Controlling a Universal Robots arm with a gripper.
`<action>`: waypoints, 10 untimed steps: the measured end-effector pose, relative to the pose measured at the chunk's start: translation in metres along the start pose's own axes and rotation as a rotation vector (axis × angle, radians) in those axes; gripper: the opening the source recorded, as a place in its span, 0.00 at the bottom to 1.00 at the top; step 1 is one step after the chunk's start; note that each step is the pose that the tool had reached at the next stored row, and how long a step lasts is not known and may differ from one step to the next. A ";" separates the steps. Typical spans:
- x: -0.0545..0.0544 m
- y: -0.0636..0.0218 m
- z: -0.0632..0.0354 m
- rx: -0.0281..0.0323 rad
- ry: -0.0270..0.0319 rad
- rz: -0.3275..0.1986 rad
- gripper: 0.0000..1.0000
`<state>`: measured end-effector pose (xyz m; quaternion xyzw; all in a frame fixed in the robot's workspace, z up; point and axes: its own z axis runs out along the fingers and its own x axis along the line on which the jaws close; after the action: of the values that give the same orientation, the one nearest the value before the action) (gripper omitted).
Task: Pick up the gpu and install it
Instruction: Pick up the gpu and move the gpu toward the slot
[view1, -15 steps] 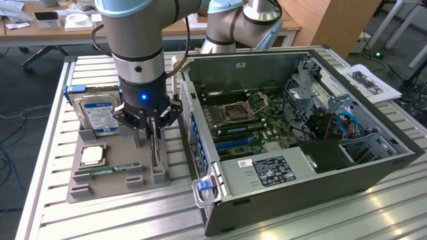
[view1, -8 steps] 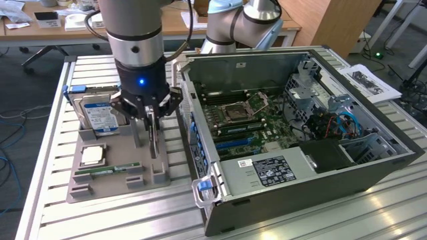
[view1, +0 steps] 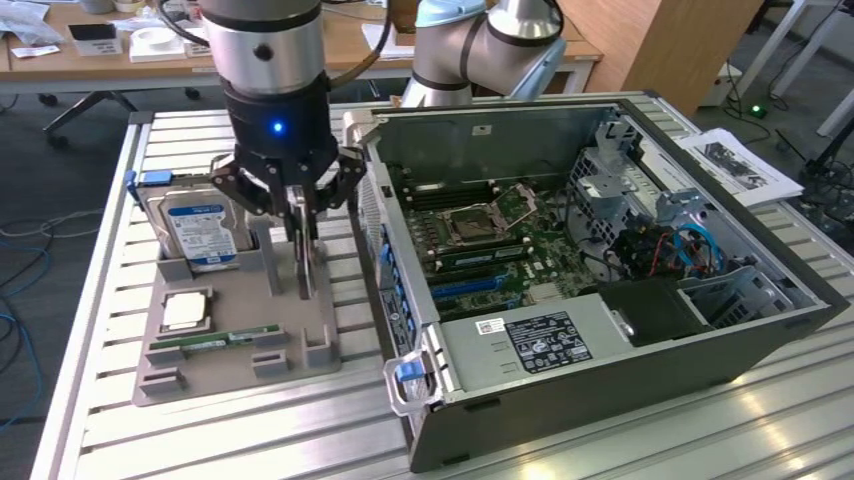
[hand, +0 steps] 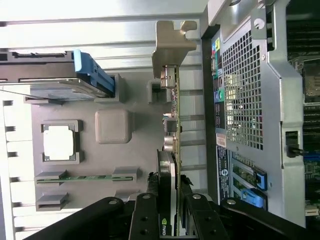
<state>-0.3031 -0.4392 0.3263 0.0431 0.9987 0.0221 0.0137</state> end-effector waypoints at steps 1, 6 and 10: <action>0.000 0.0002 -0.0039 -0.0001 0.0001 0.000 0.27; 0.000 0.0009 -0.0192 0.0000 -0.0002 -0.001 0.27; -0.001 0.0013 -0.0298 -0.0002 -0.0001 -0.005 0.27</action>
<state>-0.3031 -0.4392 0.3561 0.0405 0.9988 0.0221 0.0137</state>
